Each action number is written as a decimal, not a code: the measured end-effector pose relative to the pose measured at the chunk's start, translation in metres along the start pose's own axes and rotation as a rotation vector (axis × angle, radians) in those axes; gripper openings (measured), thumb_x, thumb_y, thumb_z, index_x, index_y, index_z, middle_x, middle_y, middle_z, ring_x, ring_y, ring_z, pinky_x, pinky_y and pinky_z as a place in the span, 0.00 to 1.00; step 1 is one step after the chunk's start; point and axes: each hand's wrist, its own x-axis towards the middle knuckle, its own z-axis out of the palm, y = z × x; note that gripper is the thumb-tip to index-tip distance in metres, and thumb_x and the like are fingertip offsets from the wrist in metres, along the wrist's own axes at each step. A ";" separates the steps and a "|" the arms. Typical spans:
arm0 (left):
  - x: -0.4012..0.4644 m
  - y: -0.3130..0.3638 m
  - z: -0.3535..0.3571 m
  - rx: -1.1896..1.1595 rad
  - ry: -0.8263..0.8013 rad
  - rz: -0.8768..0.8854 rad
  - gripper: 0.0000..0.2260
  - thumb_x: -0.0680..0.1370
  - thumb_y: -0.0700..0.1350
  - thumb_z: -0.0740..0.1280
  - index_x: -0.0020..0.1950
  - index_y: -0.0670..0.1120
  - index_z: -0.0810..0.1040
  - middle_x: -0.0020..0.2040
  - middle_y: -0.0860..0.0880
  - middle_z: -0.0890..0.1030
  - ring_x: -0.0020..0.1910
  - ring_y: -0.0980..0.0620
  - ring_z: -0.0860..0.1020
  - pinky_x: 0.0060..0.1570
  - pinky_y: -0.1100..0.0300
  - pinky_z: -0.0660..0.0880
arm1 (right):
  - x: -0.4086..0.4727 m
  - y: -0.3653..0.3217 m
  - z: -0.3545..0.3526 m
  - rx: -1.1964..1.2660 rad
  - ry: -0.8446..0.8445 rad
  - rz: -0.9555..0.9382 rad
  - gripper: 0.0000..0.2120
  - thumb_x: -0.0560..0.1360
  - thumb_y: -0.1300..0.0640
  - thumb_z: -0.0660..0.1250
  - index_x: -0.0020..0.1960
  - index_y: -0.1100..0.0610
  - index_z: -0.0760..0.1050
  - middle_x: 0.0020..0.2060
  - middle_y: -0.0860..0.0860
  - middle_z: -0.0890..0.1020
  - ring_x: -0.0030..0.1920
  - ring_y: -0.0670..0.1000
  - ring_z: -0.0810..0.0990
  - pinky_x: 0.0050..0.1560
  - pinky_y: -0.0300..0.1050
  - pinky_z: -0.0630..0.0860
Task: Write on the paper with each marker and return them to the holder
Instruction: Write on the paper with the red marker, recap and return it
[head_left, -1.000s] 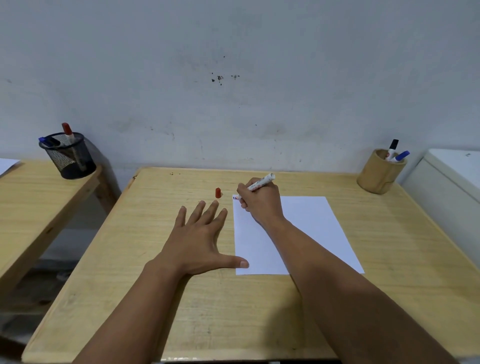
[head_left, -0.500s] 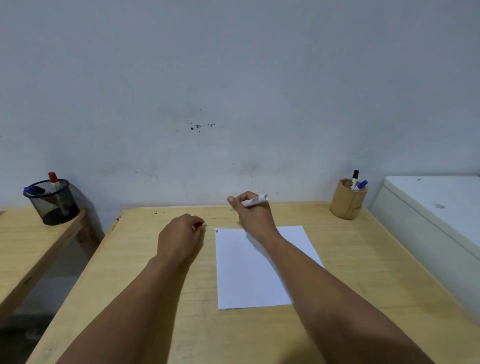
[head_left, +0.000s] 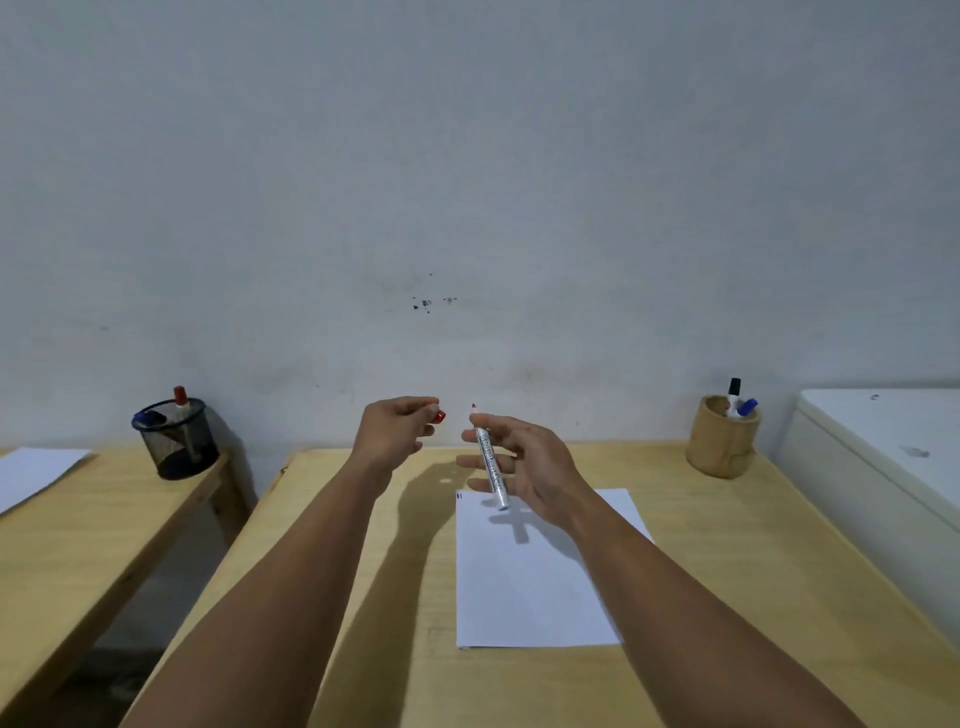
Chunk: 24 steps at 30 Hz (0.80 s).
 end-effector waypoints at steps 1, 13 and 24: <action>0.001 0.003 0.002 -0.002 -0.002 -0.001 0.09 0.81 0.44 0.70 0.60 0.44 0.85 0.48 0.50 0.87 0.45 0.52 0.81 0.44 0.58 0.76 | 0.000 0.001 0.001 -0.075 0.001 -0.036 0.14 0.85 0.65 0.62 0.61 0.60 0.86 0.61 0.63 0.86 0.43 0.58 0.89 0.41 0.51 0.87; -0.008 0.027 0.035 0.067 -0.097 0.045 0.08 0.81 0.44 0.70 0.58 0.44 0.86 0.52 0.44 0.87 0.45 0.51 0.81 0.44 0.58 0.75 | 0.004 -0.005 -0.015 -0.531 0.190 -0.266 0.05 0.81 0.56 0.74 0.55 0.47 0.82 0.54 0.55 0.89 0.33 0.46 0.85 0.35 0.39 0.78; -0.015 0.036 0.072 0.129 -0.113 0.151 0.06 0.80 0.42 0.71 0.54 0.43 0.87 0.50 0.43 0.87 0.43 0.52 0.81 0.45 0.56 0.78 | -0.003 -0.016 -0.047 -0.525 0.265 -0.247 0.07 0.80 0.58 0.75 0.58 0.57 0.85 0.53 0.58 0.89 0.32 0.46 0.84 0.32 0.31 0.74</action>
